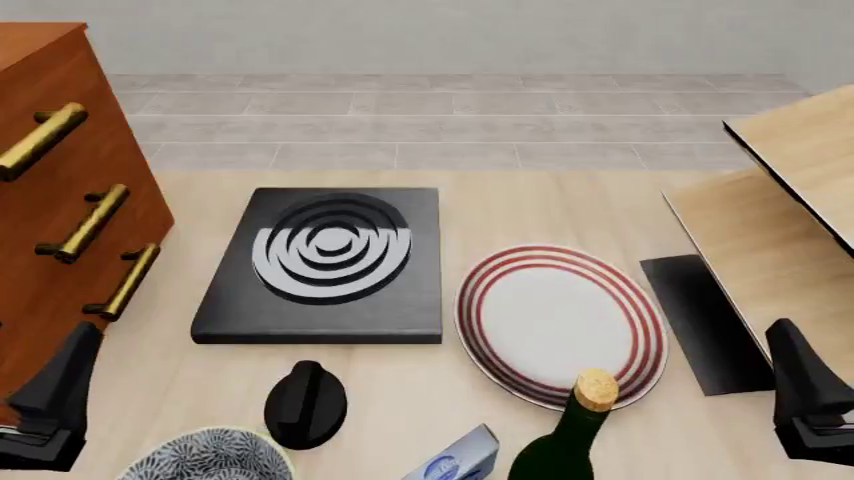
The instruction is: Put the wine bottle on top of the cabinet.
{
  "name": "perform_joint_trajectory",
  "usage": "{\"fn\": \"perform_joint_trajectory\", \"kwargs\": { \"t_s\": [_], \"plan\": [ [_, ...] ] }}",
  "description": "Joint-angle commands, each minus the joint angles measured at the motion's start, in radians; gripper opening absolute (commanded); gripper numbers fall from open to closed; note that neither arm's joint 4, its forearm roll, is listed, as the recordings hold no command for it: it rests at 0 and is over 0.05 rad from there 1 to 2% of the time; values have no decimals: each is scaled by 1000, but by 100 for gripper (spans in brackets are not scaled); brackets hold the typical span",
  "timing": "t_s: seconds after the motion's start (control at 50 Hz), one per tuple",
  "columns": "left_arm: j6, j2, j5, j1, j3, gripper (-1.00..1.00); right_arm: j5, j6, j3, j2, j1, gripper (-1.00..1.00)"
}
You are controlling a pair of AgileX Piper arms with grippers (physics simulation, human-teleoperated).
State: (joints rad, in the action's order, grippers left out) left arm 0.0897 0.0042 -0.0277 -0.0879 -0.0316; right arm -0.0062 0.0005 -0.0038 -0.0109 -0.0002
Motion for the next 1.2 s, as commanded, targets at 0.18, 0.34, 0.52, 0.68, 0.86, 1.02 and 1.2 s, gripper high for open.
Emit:
{"fn": "perform_joint_trajectory", "kwargs": {
  "t_s": [0.18,0.34,0.52,0.68,0.86,1.02,1.2],
  "plan": [
    [47,-2,-114,-289,-113,100,1,0,0,1,0,100],
    [39,-1,-115,-417,-123,100,1,0,0,0,0,100],
    [19,6,-111,-597,-133,100,2,0,-1,1,0,100],
    [7,56,-57,-690,-130,100,2,0,-2,0,0,100],
    [-30,127,67,-755,-79,100,-2,0,0,-2,0,100],
    [-41,270,217,-838,-65,100,-2,0,0,-3,0,100],
    [-48,432,380,-904,-57,100,-3,0,0,-3,0,100]
  ]
}}
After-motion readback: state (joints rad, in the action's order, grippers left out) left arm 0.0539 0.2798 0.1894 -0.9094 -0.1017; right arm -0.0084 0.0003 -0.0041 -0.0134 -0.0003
